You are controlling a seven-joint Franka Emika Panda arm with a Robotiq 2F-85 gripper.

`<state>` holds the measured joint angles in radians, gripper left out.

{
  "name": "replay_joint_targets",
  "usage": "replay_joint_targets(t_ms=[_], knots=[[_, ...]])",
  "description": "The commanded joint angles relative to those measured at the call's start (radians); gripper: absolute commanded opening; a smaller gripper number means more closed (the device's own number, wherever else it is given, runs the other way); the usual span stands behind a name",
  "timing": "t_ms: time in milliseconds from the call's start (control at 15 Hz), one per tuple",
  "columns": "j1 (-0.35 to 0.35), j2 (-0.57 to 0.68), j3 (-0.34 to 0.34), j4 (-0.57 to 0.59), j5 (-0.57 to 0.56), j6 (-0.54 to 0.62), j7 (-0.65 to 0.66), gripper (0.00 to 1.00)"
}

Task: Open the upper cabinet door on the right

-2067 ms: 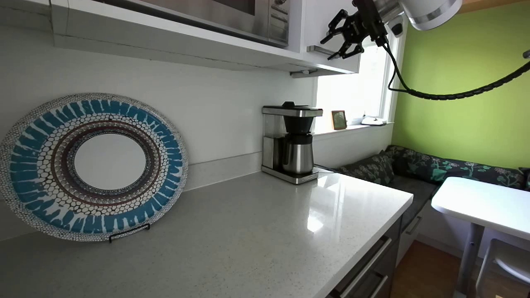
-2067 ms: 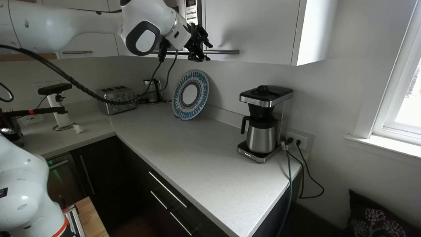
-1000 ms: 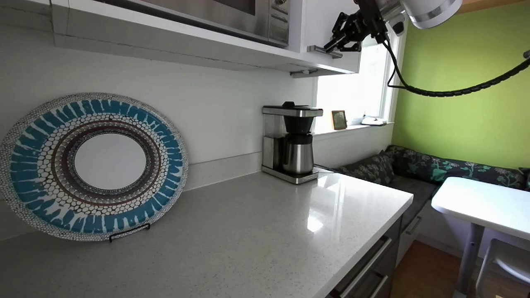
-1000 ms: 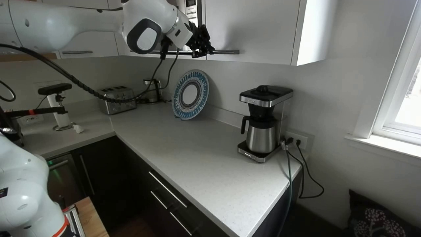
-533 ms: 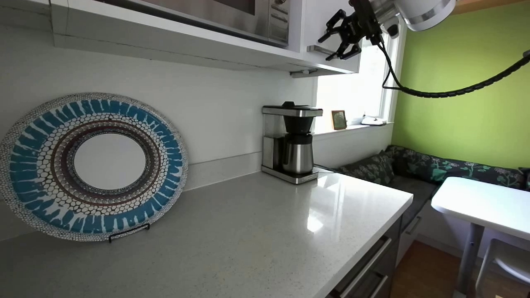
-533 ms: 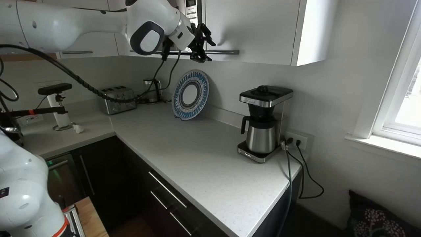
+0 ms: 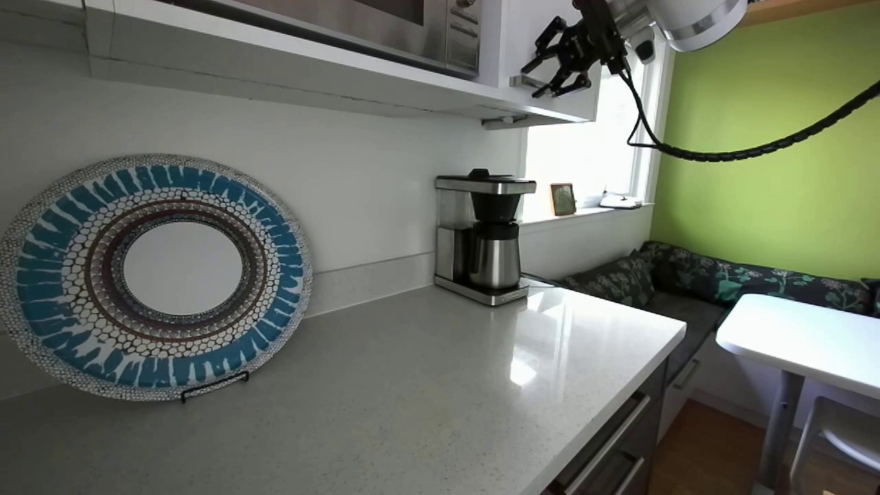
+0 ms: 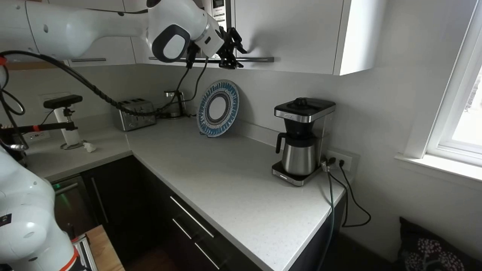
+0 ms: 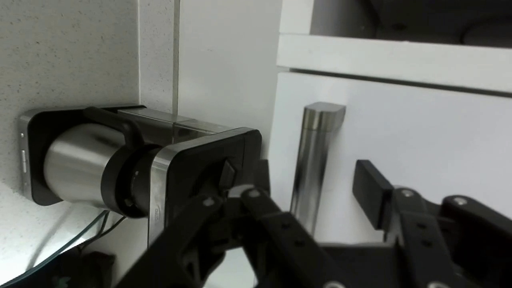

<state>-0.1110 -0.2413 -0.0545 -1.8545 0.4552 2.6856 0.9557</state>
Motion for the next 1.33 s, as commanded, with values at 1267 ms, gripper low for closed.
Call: replay_joint_targets(t_ms=[1267], knots=[[-0.022, -0.129, -0.141, 0.017, -0.007, -0.445, -0.238, 0.05]])
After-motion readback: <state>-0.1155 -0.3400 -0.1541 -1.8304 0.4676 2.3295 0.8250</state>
